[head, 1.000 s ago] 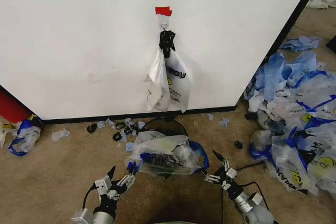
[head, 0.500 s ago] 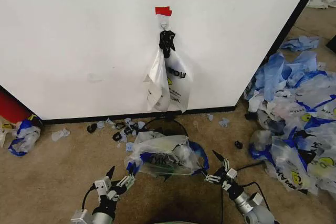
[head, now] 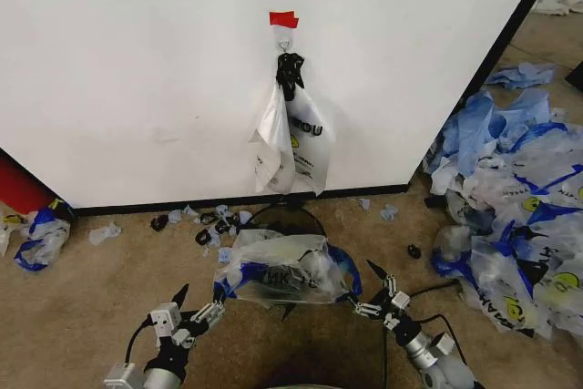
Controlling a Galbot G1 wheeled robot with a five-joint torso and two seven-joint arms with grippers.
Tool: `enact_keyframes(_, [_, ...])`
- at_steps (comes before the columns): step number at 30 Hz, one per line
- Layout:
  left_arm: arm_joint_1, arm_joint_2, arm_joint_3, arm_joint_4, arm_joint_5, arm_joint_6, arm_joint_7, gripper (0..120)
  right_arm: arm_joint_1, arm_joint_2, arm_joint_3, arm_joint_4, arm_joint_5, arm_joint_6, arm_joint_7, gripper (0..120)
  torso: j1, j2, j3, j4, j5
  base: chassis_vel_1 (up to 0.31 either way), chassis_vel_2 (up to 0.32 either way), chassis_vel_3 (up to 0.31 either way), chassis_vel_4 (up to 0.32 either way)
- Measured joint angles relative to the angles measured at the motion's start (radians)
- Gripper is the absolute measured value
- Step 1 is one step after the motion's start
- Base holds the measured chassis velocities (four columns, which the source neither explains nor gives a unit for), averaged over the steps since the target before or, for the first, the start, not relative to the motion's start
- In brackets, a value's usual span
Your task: Pick up the garbage bag from the wall and place it over the trash bin.
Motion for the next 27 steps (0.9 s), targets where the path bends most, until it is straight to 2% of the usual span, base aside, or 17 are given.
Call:
enact_keyframes(13, [0.064,0.107,-0.017,-0.023,-0.019,0.012,-0.014,98,0.011,0.0,-0.004,0.004,0.0,0.0,0.002,100,0.0,0.0,0.0,0.0,0.0001,0.0,0.0,0.0,0.0])
enact_keyframes(27, [0.163,0.18,-0.022,-0.052,-0.009,0.007,-0.016,98,0.023,-0.003,-0.008,0.007,0.001,0.0,0.009,100,0.0,0.0,0.0,0.0,0.0,0.0,0.0,0.0,0.0])
